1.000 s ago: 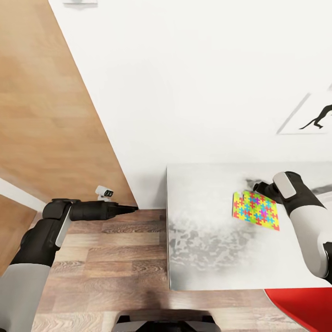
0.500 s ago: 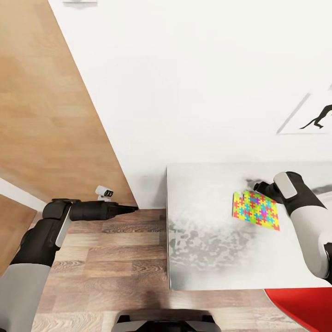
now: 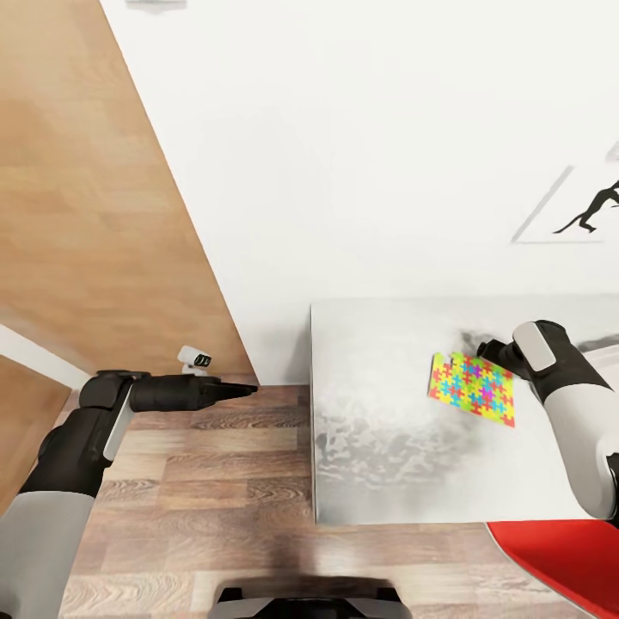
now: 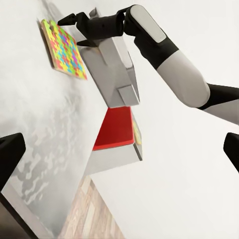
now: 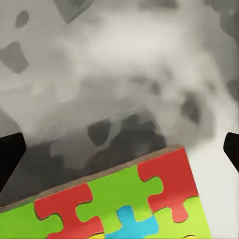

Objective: Put all the toys in the child's room - the three board games (two on the bed and one on the table), the two jigsaw puzzles on the table, and the tennis ball on the table - inside the toy box on the table in the child's room.

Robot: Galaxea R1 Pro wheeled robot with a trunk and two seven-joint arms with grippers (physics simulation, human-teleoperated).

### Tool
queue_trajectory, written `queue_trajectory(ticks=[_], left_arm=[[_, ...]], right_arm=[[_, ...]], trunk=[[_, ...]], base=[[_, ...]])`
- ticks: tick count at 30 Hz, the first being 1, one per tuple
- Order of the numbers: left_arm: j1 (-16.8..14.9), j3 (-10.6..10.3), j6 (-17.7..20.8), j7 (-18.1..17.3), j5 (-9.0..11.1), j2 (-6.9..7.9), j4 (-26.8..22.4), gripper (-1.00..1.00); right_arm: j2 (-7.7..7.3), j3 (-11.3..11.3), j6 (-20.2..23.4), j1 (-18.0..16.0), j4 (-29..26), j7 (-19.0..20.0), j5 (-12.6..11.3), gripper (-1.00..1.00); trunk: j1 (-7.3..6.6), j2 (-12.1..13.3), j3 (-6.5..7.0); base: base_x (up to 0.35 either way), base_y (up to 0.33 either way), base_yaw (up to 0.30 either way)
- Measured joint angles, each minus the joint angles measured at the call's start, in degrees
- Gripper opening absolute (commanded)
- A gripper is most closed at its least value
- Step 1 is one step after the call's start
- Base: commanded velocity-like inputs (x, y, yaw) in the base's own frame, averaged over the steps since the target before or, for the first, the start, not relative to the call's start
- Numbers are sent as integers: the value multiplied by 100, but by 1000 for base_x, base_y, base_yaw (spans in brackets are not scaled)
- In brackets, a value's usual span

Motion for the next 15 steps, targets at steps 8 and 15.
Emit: queue_trajectory(ticks=[8, 15], left_arm=[[0, 0, 0, 0, 0, 0, -1, 100], [0, 0, 0, 0, 0, 0, -1, 100]], right_arm=[[-2, 6, 21, 1, -5, -5, 58, 100], [-2, 8, 17, 1, -5, -5, 52, 100]], trunk=[[1, 0, 0], [0, 0, 0]], base=[[-67, 24, 0], [-20, 10, 0]])
